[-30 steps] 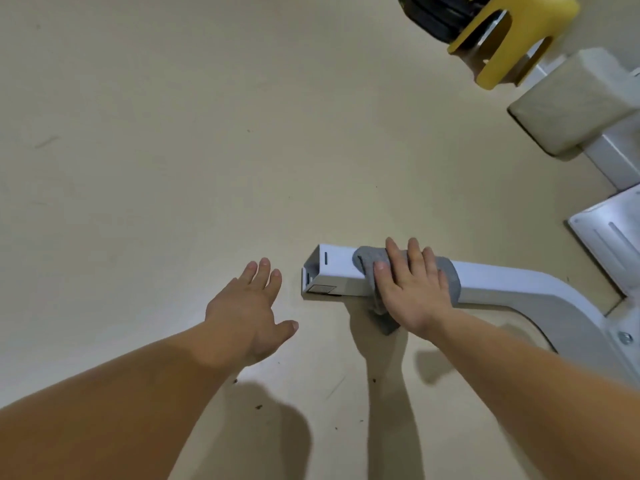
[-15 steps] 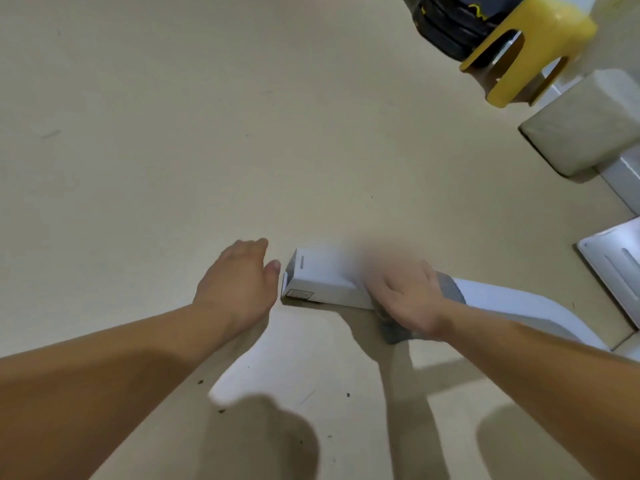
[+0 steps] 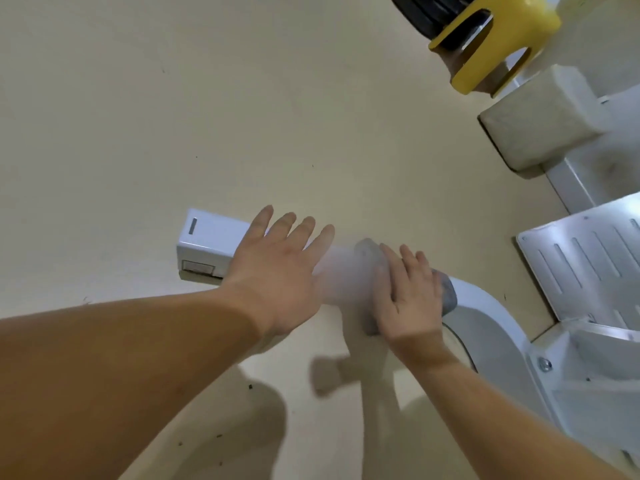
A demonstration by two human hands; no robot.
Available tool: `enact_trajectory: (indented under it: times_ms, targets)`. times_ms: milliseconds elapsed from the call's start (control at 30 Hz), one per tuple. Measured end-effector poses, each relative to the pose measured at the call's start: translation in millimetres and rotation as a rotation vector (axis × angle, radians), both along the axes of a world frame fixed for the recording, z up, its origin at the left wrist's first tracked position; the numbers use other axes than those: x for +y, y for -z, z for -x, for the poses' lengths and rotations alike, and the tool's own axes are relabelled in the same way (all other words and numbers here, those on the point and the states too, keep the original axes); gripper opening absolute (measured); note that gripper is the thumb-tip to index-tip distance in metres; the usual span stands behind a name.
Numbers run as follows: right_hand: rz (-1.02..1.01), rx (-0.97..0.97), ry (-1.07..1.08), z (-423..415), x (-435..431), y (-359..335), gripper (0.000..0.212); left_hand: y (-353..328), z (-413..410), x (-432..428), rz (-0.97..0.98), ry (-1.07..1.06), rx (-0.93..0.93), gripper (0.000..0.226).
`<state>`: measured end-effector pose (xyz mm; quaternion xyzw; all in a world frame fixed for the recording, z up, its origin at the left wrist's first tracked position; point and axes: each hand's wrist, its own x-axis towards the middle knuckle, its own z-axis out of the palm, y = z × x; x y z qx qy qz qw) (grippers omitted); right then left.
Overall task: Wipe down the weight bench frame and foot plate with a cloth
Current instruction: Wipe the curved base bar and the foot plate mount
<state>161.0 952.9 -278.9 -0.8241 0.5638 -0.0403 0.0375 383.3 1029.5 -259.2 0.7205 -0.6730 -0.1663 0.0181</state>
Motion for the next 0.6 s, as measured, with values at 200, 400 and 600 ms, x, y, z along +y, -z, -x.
enact_trajectory:
  times_ms: [200, 400, 600]
  targets:
    - [-0.216, 0.097, 0.52, 102, -52, -20, 0.06, -3, 1, -1, -0.029, -0.011, -0.003, 0.08]
    - [-0.058, 0.122, 0.242, 44, -18, -4, 0.073, -9, -2, -2, -0.071, -0.019, 0.074, 0.085]
    - [-0.027, 0.032, 0.275, 82, -29, -10, 0.062, -10, -2, -3, -0.103, -0.014, 0.095, 0.086]
